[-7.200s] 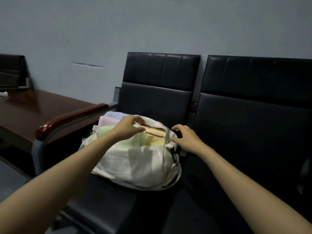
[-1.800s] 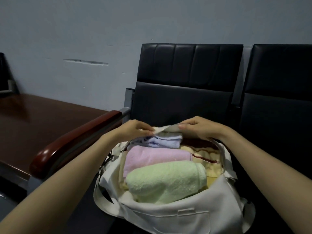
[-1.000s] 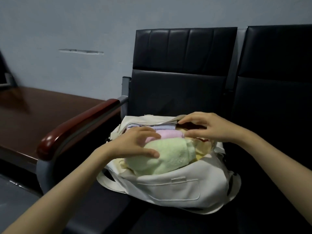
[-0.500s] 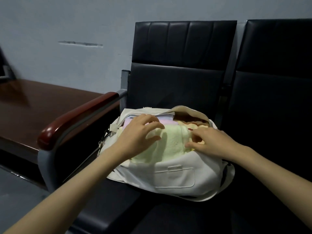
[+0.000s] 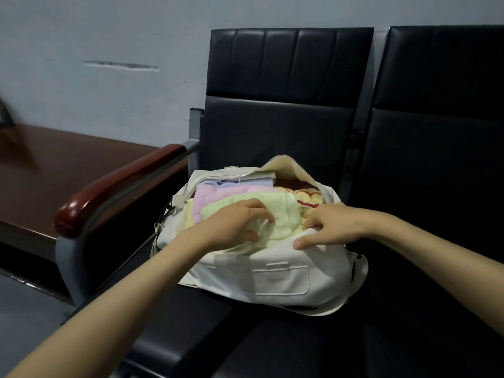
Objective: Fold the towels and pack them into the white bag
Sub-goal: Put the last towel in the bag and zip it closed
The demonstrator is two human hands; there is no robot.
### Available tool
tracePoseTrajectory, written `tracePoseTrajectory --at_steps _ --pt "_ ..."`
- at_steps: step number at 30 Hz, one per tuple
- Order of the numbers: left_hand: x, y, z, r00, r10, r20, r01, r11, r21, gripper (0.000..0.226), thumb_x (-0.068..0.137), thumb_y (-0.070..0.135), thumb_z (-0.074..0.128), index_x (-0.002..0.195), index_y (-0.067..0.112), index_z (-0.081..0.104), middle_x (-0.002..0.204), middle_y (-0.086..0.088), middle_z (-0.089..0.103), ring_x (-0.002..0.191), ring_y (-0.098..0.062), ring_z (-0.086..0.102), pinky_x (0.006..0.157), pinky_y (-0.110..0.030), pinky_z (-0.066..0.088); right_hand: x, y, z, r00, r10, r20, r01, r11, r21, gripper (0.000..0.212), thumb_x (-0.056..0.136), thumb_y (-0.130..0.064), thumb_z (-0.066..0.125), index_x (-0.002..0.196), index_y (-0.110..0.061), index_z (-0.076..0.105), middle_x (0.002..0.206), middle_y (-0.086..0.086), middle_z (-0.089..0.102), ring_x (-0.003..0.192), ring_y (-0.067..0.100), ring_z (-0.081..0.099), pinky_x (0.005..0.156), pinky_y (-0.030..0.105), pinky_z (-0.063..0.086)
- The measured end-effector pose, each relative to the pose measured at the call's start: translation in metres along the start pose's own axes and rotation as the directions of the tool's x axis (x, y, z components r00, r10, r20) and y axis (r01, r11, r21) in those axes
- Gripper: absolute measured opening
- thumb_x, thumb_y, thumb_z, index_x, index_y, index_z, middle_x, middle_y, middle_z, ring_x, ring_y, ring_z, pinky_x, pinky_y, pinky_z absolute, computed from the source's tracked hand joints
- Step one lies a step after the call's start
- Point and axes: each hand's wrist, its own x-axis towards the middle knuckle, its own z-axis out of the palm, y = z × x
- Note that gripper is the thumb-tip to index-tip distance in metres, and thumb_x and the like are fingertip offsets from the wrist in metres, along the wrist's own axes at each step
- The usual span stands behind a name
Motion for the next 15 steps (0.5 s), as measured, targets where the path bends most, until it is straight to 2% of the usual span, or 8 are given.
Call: tracePoseTrajectory --at_steps 3,5,8,11,13,15 --pt "0.009 0.004 -0.004 0.999 -0.021 -0.029 0.02 0.999 -0.043 0.046 0.073 0.01 0.077 0.116 0.02 0.065 0.106 0.01 0.049 0.096 -0.009 0.048 0.084 -0.023 0.041 -0.002 -0.012 -0.003 0.993 -0.09 0.081 0.08 0.989 0.124 0.048 0.083 -0.053 0.066 0.072 -0.008 0.054 0.067 -0.002 0.044 0.062 0.009 0.04 0.058 0.025 0.03" --pt "0.014 0.008 -0.006 0.999 -0.02 -0.032 0.018 0.998 -0.054 0.046 0.07 0.01 0.08 0.113 0.019 0.067 0.101 0.009 0.049 0.091 -0.009 0.048 0.079 -0.021 0.04 0.0 -0.023 0.0 0.987 -0.139 0.08 0.122 0.975 0.186 0.044 0.084 -0.048 0.068 0.07 -0.01 0.052 0.065 -0.003 0.042 0.061 0.009 0.038 0.058 0.026 0.029" --pt "0.015 0.004 -0.011 0.999 -0.028 0.022 0.03 0.994 -0.102 0.039 0.074 0.011 0.077 0.111 0.018 0.068 0.103 0.004 0.056 0.092 -0.012 0.052 0.083 -0.025 0.044 0.005 -0.037 0.001 0.995 -0.099 0.025 0.092 0.972 0.216 0.042 0.084 -0.046 0.068 0.064 -0.016 0.046 0.061 -0.003 0.039 0.058 0.011 0.037 0.058 0.029 0.029" --pt "0.008 -0.002 -0.019 0.995 -0.072 0.067 0.081 0.985 -0.155 0.021 0.092 0.022 0.061 0.112 0.02 0.069 0.111 0.004 0.063 0.103 -0.013 0.058 0.095 -0.028 0.044 0.0 -0.044 -0.007 0.975 -0.068 -0.21 0.127 0.951 0.282 0.034 0.083 -0.038 0.072 0.062 -0.023 0.049 0.061 -0.007 0.044 0.06 0.007 0.041 0.057 0.024 0.03" --pt "0.002 -0.001 -0.026 0.972 -0.204 0.118 0.229 0.935 -0.271 0.036 0.098 0.041 0.046 0.118 0.02 0.067 0.121 0.005 0.063 0.113 -0.012 0.056 0.103 -0.029 0.04 -0.01 -0.05 -0.01 0.906 -0.105 -0.409 0.243 0.922 0.303 0.024 0.082 -0.035 0.073 0.069 -0.027 0.056 0.067 -0.008 0.052 0.067 0.006 0.046 0.06 0.018 0.033" --pt "0.001 0.002 -0.036 0.925 -0.322 0.204 0.377 0.853 -0.361 0.056 0.096 0.06 0.031 0.111 0.023 0.071 0.114 0.008 0.068 0.11 -0.01 0.058 0.102 -0.028 0.04 -0.019 -0.053 -0.01 0.85 -0.173 -0.498 0.346 0.896 0.279 0.016 0.082 -0.032 0.074 0.08 -0.022 0.062 0.077 -0.006 0.057 0.075 0.005 0.05 0.066 0.014 0.035"
